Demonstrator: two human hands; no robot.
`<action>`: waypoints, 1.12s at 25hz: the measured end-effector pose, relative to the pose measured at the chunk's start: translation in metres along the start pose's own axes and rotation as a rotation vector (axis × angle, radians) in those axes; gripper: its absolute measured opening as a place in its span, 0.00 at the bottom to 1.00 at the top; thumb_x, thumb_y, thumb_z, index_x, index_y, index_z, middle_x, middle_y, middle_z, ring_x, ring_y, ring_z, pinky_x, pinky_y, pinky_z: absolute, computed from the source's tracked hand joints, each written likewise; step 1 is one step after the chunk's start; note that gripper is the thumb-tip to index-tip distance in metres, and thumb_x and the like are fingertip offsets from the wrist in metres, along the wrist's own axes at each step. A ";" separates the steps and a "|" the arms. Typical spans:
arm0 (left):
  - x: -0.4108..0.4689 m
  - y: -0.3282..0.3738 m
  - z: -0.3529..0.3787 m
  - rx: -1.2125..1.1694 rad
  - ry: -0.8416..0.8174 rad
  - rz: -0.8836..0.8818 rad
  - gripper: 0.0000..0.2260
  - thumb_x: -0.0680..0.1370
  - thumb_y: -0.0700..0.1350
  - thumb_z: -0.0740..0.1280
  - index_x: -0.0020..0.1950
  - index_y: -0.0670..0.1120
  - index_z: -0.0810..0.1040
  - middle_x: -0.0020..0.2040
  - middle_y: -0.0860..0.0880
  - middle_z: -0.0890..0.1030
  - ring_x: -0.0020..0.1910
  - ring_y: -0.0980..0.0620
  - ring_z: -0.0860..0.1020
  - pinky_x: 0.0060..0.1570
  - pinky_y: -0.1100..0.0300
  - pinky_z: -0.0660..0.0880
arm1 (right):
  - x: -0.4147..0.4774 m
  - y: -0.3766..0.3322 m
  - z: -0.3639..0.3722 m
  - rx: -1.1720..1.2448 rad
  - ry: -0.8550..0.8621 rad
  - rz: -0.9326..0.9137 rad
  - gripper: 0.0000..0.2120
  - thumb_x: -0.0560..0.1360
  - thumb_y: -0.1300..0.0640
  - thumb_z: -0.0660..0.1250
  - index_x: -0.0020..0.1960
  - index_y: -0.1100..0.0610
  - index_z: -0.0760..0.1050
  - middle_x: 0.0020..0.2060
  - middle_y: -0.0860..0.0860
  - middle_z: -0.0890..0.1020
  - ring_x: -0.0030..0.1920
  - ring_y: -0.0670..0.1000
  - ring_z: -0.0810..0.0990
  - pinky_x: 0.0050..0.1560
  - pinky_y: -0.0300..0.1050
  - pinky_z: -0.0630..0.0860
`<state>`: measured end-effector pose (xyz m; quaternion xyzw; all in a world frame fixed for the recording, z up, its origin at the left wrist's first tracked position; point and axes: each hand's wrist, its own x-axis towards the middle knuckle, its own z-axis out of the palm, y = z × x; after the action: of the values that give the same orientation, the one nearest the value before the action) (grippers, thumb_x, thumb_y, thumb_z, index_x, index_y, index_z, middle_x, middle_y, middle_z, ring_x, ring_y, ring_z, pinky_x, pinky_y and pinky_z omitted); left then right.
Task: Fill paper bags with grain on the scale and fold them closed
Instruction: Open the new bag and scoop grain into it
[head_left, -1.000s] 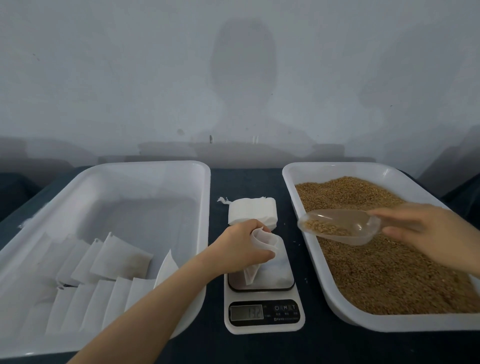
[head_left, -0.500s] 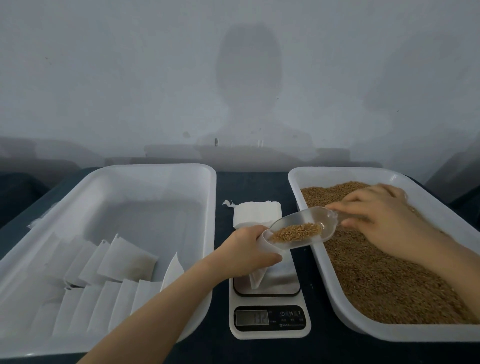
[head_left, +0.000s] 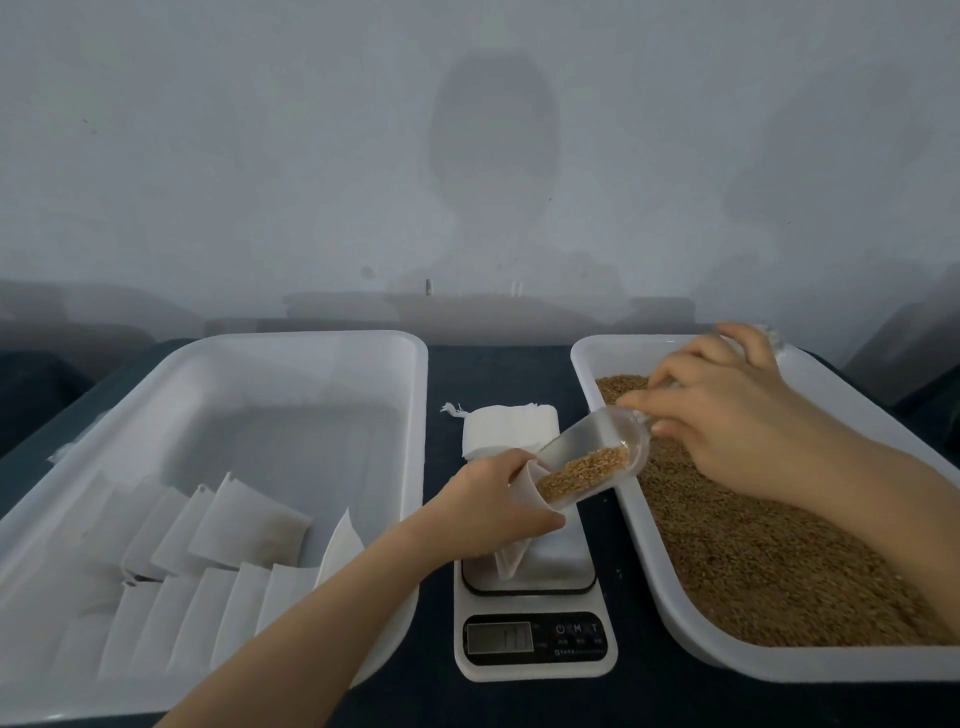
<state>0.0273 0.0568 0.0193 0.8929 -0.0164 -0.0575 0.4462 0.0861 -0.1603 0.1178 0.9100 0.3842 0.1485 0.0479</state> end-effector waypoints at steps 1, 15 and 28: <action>0.000 0.000 0.000 0.002 0.008 -0.010 0.20 0.71 0.53 0.72 0.61 0.56 0.71 0.52 0.58 0.75 0.50 0.58 0.77 0.52 0.60 0.79 | 0.002 -0.004 -0.003 -0.038 0.035 -0.037 0.18 0.75 0.53 0.65 0.63 0.39 0.73 0.54 0.43 0.77 0.62 0.49 0.66 0.69 0.51 0.38; -0.001 -0.002 -0.001 0.061 0.037 -0.068 0.22 0.70 0.55 0.72 0.61 0.57 0.68 0.55 0.53 0.74 0.51 0.52 0.76 0.51 0.56 0.78 | 0.001 -0.028 -0.007 -0.238 0.380 -0.206 0.25 0.54 0.73 0.72 0.49 0.56 0.83 0.41 0.58 0.81 0.48 0.63 0.79 0.64 0.62 0.53; 0.001 -0.006 -0.001 0.014 0.050 -0.019 0.17 0.70 0.55 0.71 0.55 0.59 0.69 0.49 0.59 0.75 0.46 0.58 0.77 0.45 0.63 0.77 | -0.013 -0.010 -0.004 -0.214 0.368 -0.129 0.29 0.54 0.74 0.74 0.52 0.54 0.83 0.44 0.54 0.81 0.49 0.62 0.78 0.64 0.62 0.54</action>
<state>0.0281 0.0614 0.0146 0.8973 0.0027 -0.0392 0.4396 0.0695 -0.1621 0.1167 0.8307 0.4260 0.3486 0.0828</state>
